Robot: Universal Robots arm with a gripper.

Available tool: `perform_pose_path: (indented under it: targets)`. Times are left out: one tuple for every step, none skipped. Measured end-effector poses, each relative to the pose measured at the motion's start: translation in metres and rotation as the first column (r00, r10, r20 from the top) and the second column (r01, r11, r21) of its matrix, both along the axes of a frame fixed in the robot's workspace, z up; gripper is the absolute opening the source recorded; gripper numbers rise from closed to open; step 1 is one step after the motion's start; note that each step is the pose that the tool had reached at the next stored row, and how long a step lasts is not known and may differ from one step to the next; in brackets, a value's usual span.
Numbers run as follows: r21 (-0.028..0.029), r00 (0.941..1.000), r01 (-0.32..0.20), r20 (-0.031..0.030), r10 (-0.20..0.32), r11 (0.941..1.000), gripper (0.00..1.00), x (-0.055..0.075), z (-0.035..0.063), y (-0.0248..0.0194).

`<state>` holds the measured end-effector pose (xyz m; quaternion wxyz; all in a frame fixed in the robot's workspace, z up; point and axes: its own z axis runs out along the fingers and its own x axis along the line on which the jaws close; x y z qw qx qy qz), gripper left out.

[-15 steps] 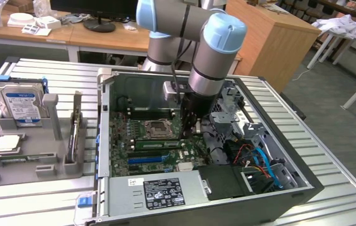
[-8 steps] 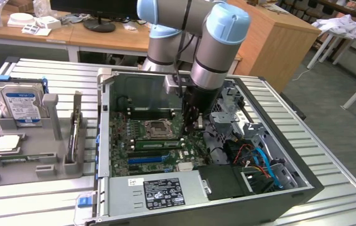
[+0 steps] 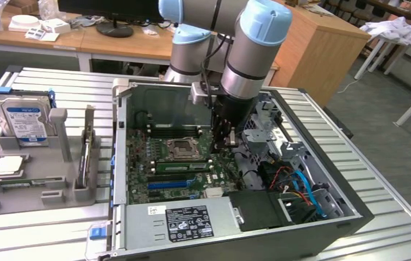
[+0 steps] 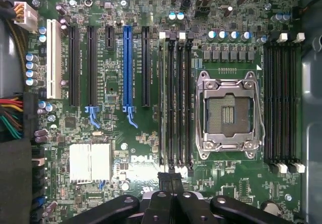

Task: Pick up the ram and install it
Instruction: 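Press down the ram until it locks into place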

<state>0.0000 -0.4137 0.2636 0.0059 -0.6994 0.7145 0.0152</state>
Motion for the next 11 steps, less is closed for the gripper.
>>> perform_pose_path:
  targets:
    - [0.0, 1.0, 0.0, 0.0, 0.0, 1.0, 0.1, 0.0, 0.0, 0.0]
    - [0.0, 1.0, 0.0, 0.0, 0.0, 1.0, 0.1, -0.001, 0.0, 0.0]
    - [0.0, 1.0, 0.0, 0.0001, 0.0, 1.0, 0.1, -0.002, 0.0, 0.0]
    - [0.0, 1.0, 0.0, 0.0002, 0.0, 1.0, 0.1, -0.004, 0.0, 0.0]
    - [-0.0001, 1.0, 0.0, 0.0005, 0.0, 1.0, 0.1, -0.006, 0.0001, 0.0]
    - [-0.0001, 1.0, 0.0, 0.0009, 0.0, 1.0, 0.1, -0.008, 0.0, 0.0]
    - [-0.0002, 1.0, 0.0, 0.0014, 0.0, 1.0, 0.1, -0.011, 0.0001, 0.0]
    - [-0.0002, 1.0, 0.0, 0.002, 0.0, 1.0, 0.1, -0.013, 0.0001, 0.0]
    - [-0.0002, 1.0, 0.0, 0.0026, 0.0, 1.0, 0.1, -0.016, 0.0001, 0.0]
    - [-0.0002, 1.0, 0.0, 0.0031, 0.0, 1.0, 0.1, -0.019, 0.0001, 0.0]
    - [-0.0002, 1.0, 0.0, 0.0037, 0.0, 1.0, 0.1, -0.021, 0.0001, 0.0]
